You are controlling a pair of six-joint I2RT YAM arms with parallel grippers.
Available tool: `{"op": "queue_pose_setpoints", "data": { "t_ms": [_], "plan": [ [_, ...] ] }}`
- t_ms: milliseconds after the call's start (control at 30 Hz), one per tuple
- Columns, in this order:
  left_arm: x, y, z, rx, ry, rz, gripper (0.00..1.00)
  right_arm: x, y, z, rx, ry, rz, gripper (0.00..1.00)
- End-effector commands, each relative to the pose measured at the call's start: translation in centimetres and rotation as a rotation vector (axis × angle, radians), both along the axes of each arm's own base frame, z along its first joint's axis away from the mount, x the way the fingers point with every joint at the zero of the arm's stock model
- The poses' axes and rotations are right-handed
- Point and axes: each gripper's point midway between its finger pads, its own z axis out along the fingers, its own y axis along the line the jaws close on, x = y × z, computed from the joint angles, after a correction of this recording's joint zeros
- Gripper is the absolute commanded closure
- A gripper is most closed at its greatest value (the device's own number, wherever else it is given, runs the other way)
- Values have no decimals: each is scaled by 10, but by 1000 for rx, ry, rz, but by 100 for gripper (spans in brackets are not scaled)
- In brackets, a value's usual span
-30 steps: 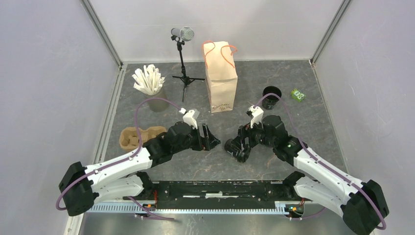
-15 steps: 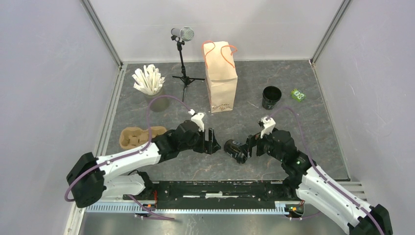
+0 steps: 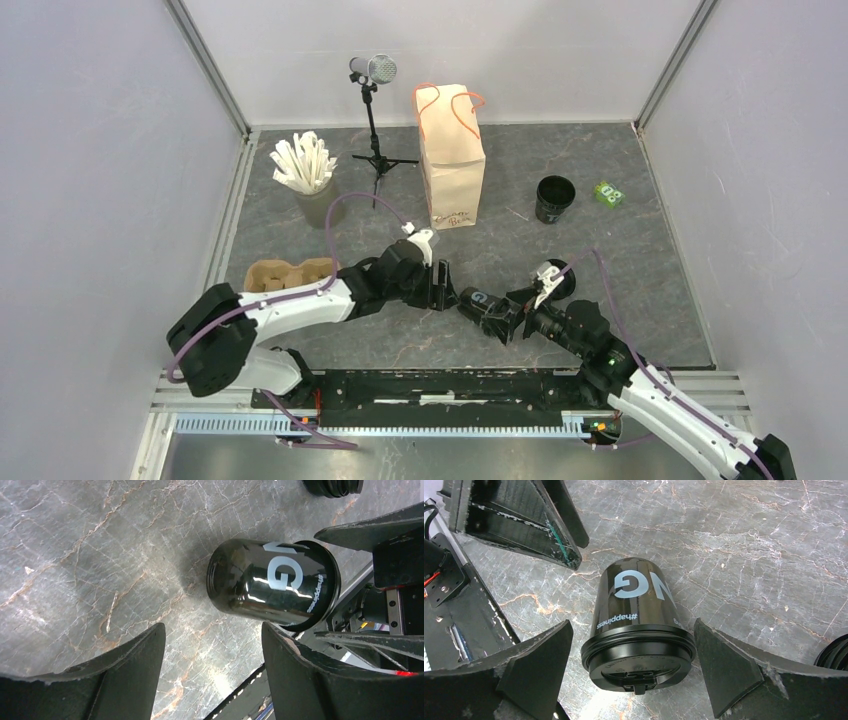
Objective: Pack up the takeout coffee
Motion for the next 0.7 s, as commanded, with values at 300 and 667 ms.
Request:
{"op": "queue_pose_setpoints", "data": {
  "t_ms": [300, 667],
  "plan": [
    [15, -24, 3, -41, -32, -40, 25, 0, -12, -43, -89, 54, -48, 2],
    [24, -21, 11, -26, -71, -28, 24, -6, -13, -35, -284, 191, -5, 3]
  ]
}}
